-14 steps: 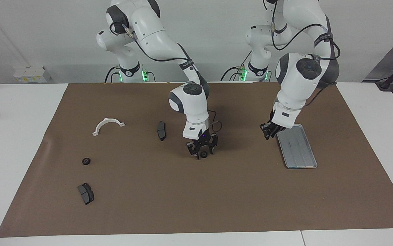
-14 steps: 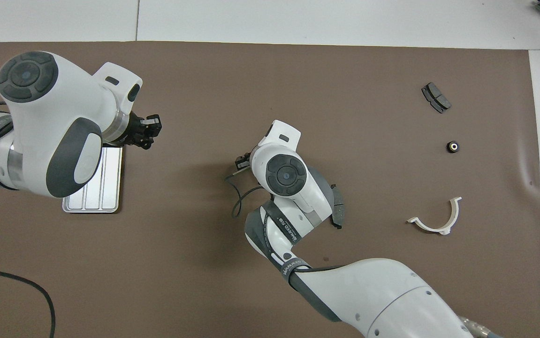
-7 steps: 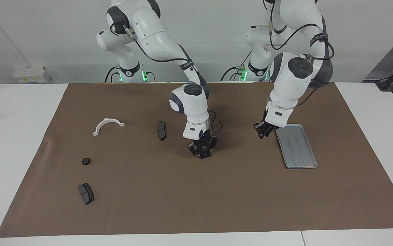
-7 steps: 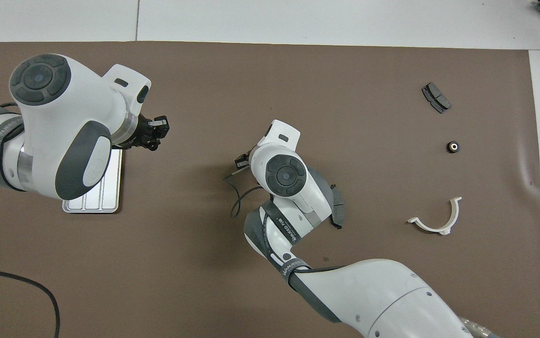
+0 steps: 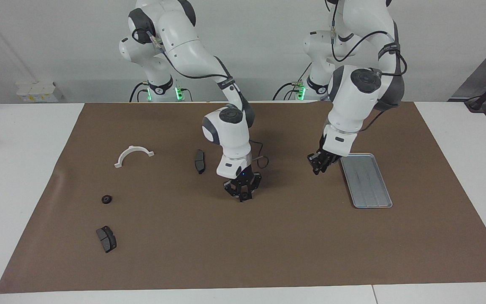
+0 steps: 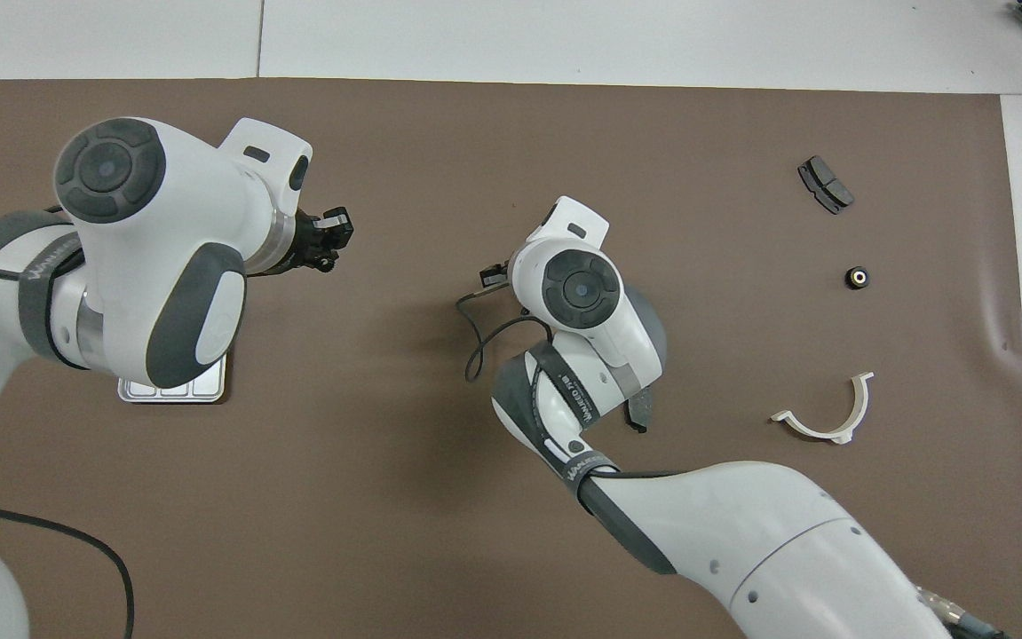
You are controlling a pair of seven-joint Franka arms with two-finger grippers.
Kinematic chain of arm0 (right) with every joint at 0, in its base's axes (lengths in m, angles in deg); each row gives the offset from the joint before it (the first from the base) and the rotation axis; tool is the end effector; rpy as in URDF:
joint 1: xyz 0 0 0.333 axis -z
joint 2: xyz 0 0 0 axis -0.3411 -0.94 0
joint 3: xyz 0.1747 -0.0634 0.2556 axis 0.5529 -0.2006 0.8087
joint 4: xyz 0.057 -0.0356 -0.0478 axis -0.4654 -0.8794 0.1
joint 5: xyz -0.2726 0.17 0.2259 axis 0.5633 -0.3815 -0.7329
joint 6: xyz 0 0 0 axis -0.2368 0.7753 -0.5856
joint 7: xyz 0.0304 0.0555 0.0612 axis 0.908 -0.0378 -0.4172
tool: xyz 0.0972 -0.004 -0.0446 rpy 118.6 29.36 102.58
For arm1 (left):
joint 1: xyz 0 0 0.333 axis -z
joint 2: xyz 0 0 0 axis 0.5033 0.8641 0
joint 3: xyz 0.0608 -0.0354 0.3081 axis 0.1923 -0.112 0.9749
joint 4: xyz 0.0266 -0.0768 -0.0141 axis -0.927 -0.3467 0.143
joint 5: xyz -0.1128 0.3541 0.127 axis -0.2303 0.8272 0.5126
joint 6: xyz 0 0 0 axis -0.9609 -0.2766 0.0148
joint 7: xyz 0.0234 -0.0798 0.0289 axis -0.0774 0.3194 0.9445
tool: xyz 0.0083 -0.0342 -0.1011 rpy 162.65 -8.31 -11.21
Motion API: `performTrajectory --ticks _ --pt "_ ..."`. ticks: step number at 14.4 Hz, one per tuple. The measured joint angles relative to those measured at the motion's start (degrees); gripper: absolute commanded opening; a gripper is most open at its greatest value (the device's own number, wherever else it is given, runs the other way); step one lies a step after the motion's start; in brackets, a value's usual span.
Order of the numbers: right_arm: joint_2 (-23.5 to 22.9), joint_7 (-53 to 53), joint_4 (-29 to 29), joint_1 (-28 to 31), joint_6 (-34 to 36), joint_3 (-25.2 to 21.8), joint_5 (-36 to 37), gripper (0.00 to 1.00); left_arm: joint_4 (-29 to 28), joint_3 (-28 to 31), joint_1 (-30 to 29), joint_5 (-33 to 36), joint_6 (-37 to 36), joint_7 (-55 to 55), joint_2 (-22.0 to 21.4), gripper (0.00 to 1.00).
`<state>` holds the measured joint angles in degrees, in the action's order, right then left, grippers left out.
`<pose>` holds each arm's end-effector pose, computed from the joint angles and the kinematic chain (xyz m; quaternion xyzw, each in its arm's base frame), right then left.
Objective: Place bearing gear from tray to pile
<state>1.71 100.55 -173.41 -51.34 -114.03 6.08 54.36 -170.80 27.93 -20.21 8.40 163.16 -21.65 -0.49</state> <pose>0.6269 0.3375 0.2933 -0.9801 -0.1138 -0.1603 0.0276 0.5913 -0.2308 0.4506 0.9841 0.1574 0.0551 0.0605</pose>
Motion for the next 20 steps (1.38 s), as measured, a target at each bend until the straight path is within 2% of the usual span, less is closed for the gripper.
performTrajectory --ticks 3,8,12,14,16,18,19,20 --pt "0.00 -5.23 1.47 6.98 1.31 -0.14 0.02 0.16 -1.69 -0.08 4.30 -0.02 6.45 6.87 1.01 0.00" --pt "-0.02 -17.02 2.19 19.03 1.35 -0.16 0.02 0.16 -2.05 -0.03 10.91 -0.03 15.03 16.06 5.28 0.00" --pt "-0.12 -19.51 2.20 24.17 2.65 -0.11 0.09 0.16 -2.06 0.10 15.51 -0.02 18.99 19.70 9.63 0.00" --pt "-0.13 -19.51 2.20 25.76 3.25 -0.10 0.09 0.21 -2.01 0.15 16.10 -0.02 21.15 19.93 11.37 0.00" --pt "-0.14 -19.51 2.20 27.32 3.37 -0.09 0.08 0.33 -1.88 0.37 16.10 -0.02 22.20 19.93 12.50 0.00" --pt "-0.27 -19.51 2.15 28.44 3.48 -0.08 0.07 0.80 -1.72 0.54 16.10 0.16 23.07 19.93 13.27 0.00" --pt "-0.37 -19.51 2.13 28.68 3.49 -0.06 0.06 0.86 -1.66 0.56 16.10 0.25 23.55 19.93 13.66 0.00" --pt "-0.44 -19.51 2.13 28.83 3.49 -0.06 0.06 0.87 -1.65 0.52 16.16 0.31 23.74 19.91 13.95 0.00"
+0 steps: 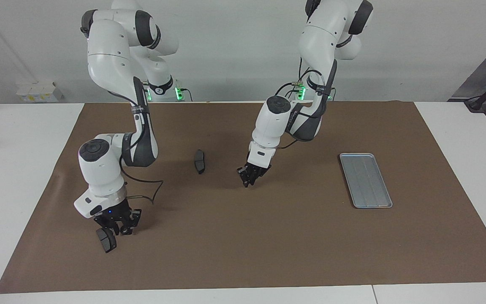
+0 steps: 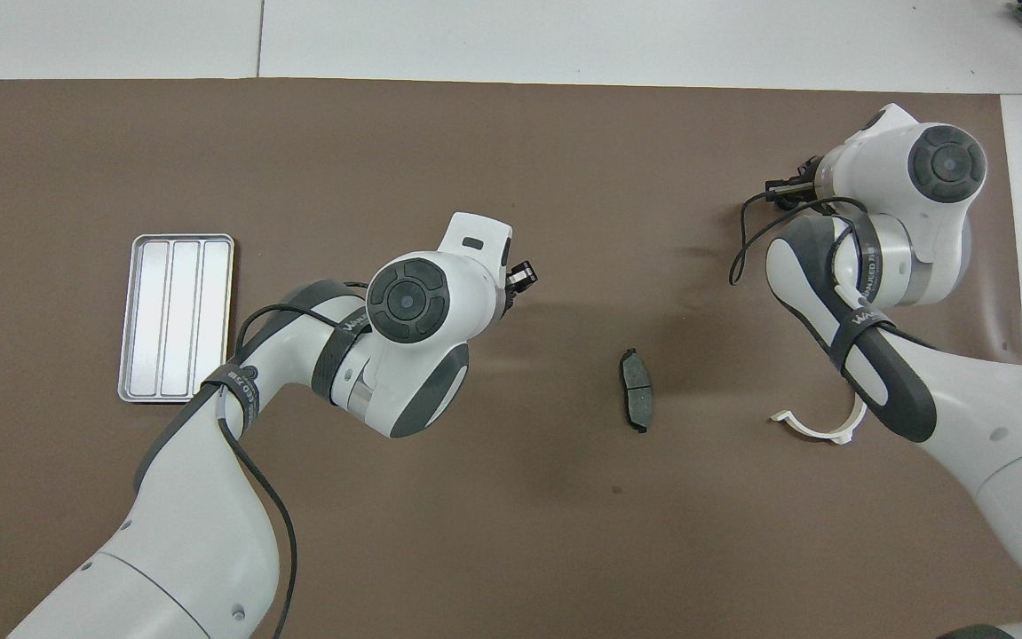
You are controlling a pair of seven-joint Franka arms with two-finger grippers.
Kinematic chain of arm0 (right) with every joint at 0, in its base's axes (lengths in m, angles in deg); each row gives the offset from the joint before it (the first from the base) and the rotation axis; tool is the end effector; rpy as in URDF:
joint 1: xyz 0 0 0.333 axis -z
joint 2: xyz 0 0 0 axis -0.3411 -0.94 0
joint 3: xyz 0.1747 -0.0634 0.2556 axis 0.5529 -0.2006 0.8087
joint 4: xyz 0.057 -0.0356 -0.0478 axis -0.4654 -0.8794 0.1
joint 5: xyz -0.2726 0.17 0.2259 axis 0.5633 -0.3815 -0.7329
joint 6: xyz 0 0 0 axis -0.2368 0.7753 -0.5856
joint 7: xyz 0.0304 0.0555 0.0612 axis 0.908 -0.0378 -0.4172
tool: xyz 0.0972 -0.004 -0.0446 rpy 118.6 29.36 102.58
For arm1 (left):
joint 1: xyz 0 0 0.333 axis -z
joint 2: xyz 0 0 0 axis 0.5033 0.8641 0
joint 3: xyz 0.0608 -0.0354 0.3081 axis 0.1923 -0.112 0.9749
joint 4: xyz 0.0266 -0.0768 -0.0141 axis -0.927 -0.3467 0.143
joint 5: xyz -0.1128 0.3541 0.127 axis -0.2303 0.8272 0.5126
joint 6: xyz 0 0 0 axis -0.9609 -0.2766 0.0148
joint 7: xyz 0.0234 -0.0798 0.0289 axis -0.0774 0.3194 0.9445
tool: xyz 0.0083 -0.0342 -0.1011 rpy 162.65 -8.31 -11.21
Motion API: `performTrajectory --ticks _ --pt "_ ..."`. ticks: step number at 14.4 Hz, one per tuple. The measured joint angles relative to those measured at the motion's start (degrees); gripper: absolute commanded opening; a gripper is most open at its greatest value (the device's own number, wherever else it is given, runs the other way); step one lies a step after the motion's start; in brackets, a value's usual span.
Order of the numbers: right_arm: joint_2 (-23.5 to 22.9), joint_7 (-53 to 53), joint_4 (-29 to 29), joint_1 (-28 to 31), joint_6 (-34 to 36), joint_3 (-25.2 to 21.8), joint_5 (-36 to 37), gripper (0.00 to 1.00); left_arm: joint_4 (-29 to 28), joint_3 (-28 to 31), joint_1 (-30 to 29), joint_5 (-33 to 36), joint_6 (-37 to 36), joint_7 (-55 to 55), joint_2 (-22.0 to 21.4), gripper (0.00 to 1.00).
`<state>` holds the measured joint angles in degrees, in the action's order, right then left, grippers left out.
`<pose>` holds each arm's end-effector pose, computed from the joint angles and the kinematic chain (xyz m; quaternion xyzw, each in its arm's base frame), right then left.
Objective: Place bearing gear from tray to pile
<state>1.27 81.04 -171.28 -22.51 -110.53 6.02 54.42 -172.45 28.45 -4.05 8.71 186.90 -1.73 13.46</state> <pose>0.7164 -0.0075 0.2981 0.9884 0.0328 0.1419 0.0421 0.5431 -0.4033 0.3244 0.9665 0.2032 0.0684 0.1408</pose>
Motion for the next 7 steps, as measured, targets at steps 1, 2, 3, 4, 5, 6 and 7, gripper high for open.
performTrajectory --ticks 1,2,3,4,5,6,7 --pt "-0.02 0.00 0.00 0.02 0.00 0.00 0.00 0.88 0.00 -0.01 0.27 0.02 0.11 0.00 0.17 0.24" --pt "-0.03 0.00 0.02 -0.04 0.00 0.07 0.00 0.88 0.00 -0.03 0.62 0.03 0.18 0.00 0.26 0.82" --pt "-0.02 0.00 0.10 -0.23 0.00 0.28 -0.01 0.88 0.00 -0.04 0.85 0.04 0.20 0.00 0.31 1.00" --pt "0.00 0.13 0.24 -0.66 0.00 0.54 -0.03 0.87 0.06 0.03 0.92 0.08 0.10 0.00 0.32 1.00" --pt "0.04 0.83 0.39 -1.74 0.00 0.77 -0.05 0.87 0.54 0.27 0.94 0.32 -0.77 0.00 0.34 1.00" --pt "0.10 2.28 0.56 -3.36 0.00 0.90 -0.05 0.87 1.77 0.66 0.94 0.90 -3.06 0.00 0.35 1.00" --pt "0.20 4.12 0.78 -5.48 0.00 0.94 -0.05 0.87 3.67 1.19 0.93 1.78 -6.10 0.00 0.34 1.00"
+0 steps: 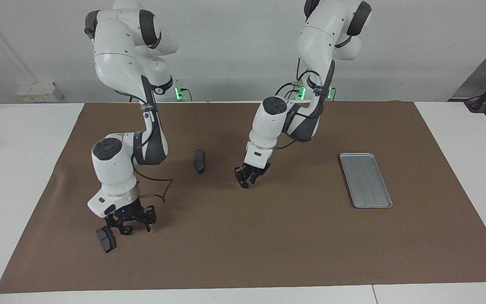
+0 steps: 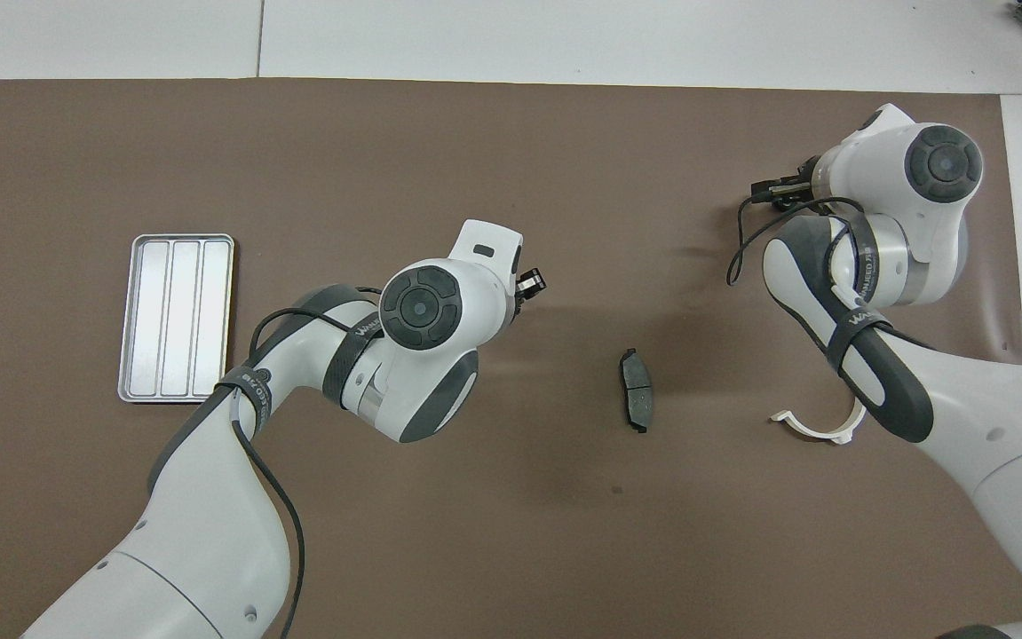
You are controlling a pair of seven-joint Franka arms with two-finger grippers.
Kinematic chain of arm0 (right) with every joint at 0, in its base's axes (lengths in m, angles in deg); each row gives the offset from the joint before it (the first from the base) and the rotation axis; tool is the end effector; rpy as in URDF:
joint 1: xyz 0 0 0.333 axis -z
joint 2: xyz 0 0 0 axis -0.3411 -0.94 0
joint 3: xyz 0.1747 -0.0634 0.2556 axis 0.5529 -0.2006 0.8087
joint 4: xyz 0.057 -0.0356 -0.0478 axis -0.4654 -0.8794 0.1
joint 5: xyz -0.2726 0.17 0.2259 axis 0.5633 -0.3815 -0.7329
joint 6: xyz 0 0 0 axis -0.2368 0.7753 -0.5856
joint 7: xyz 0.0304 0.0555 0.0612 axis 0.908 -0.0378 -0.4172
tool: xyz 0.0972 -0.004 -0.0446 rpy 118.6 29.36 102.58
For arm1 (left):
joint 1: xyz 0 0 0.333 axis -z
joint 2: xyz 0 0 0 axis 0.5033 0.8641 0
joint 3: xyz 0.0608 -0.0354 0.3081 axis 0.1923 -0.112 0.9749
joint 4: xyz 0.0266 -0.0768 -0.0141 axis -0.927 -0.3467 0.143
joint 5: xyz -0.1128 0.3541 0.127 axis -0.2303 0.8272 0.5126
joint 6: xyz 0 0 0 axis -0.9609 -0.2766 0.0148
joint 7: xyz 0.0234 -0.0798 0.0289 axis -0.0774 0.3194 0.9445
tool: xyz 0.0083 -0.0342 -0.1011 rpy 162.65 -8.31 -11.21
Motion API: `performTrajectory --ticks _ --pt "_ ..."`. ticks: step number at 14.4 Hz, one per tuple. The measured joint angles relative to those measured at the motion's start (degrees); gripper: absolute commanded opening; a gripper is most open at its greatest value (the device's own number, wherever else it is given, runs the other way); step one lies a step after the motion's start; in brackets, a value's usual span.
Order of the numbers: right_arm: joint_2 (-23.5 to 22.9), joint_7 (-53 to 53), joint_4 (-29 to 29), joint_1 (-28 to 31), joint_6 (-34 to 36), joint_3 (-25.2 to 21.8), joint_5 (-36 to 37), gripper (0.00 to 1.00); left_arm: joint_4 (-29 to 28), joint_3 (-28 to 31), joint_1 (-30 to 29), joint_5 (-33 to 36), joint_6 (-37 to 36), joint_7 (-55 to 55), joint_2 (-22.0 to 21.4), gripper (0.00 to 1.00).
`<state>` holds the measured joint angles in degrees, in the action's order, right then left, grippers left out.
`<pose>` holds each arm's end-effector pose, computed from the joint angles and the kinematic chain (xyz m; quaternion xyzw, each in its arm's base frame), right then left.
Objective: Place bearing gear from tray to pile
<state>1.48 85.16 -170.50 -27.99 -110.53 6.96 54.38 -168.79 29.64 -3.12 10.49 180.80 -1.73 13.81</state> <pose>0.7163 0.0714 0.3068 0.9866 0.0502 0.1532 0.0237 0.5511 -0.4053 0.3368 0.9726 0.1934 0.0635 0.1125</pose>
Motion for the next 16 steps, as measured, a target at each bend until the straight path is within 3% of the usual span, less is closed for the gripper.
performTrajectory --ticks 3,6,10,16 --pt "0.45 5.83 0.51 -6.63 0.03 0.05 0.00 0.87 4.12 2.32 -0.88 2.02 -5.27 -0.05 -0.90 1.00" --pt "0.73 14.73 0.66 -13.70 0.36 0.14 -0.02 0.84 4.59 3.12 -5.74 2.64 -10.17 -5.71 -4.30 1.00" --pt "1.73 23.97 0.67 -21.43 5.11 0.07 -0.02 0.78 4.41 3.20 -14.73 2.70 -18.15 -22.72 -9.47 1.00" --pt "3.52 26.96 -1.99 -24.43 9.90 0.27 -0.02 0.72 4.50 3.27 -22.49 2.70 -29.39 -51.53 -13.12 1.00"
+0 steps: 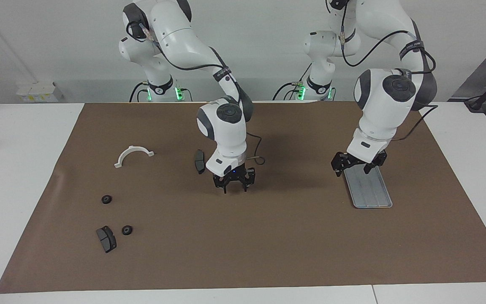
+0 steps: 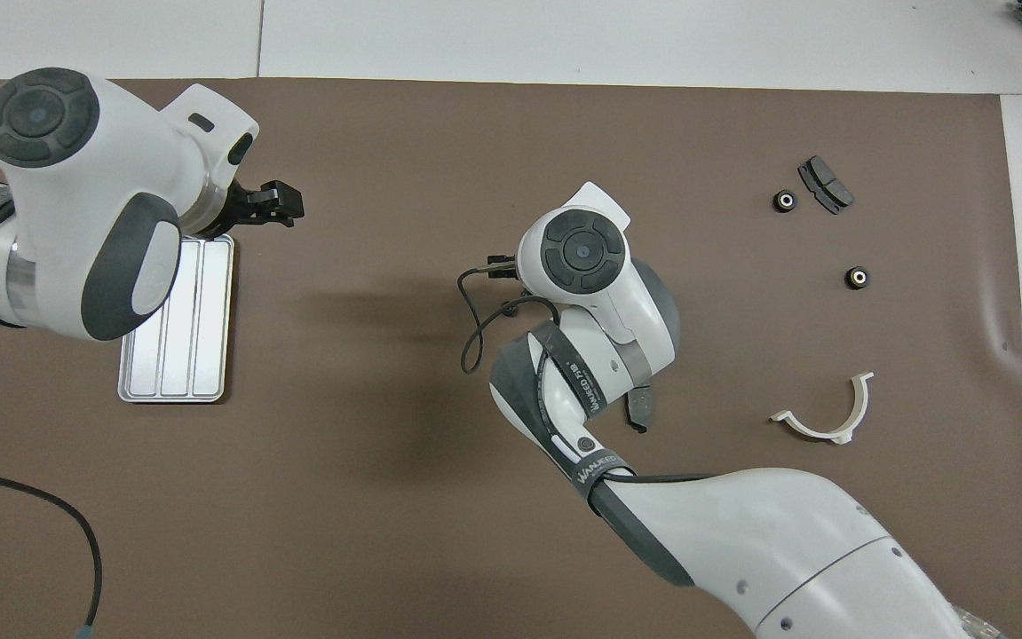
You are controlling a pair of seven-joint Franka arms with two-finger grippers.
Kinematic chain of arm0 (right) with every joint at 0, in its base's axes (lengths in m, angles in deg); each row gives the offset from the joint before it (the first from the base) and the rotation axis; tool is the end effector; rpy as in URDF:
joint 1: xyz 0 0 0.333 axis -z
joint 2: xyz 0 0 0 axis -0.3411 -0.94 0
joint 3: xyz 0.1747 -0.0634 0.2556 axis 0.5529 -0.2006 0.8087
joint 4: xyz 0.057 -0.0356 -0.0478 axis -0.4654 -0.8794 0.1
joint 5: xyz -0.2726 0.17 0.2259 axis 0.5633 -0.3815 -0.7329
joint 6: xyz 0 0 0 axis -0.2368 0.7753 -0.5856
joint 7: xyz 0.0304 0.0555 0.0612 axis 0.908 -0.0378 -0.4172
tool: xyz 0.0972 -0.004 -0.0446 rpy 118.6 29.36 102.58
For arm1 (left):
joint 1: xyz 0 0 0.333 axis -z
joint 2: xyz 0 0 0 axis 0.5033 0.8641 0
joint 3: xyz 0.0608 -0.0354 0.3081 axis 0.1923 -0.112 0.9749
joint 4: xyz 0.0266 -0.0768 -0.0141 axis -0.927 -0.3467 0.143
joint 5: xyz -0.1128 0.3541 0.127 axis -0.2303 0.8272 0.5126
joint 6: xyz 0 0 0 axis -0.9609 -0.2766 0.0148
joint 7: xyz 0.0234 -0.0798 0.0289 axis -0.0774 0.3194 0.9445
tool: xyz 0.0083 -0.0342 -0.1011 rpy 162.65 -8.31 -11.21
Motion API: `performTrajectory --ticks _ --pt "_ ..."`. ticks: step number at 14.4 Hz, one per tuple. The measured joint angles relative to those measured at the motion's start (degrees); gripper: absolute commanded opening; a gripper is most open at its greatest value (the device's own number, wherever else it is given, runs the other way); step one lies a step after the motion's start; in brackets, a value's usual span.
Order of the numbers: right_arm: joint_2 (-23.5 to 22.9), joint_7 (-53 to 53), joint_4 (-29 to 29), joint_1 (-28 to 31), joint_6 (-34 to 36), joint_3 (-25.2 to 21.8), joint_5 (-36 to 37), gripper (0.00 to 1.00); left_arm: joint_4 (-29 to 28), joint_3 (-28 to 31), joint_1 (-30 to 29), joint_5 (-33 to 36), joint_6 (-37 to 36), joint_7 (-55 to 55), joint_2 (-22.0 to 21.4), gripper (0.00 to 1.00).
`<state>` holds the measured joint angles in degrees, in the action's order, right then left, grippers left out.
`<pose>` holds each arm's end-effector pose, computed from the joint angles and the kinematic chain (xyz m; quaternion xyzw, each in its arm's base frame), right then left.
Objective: Place bearing gear from tray to pile
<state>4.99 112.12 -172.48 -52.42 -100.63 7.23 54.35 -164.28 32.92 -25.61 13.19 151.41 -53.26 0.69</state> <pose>0.6037 0.3509 0.3150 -0.9960 -0.0260 -0.0853 0.0095 0.6254 -0.1174 0.4708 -0.9986 0.0434 -0.0249 0.0193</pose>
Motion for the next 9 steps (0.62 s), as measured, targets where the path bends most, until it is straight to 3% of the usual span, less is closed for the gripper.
performTrajectory --ticks 9 --pt "0.48 0.02 -1.57 -2.88 -0.04 0.72 0.00 0.68 0.77 1.00 -2.88 -2.85 -10.99 -8.87 -10.43 1.00"
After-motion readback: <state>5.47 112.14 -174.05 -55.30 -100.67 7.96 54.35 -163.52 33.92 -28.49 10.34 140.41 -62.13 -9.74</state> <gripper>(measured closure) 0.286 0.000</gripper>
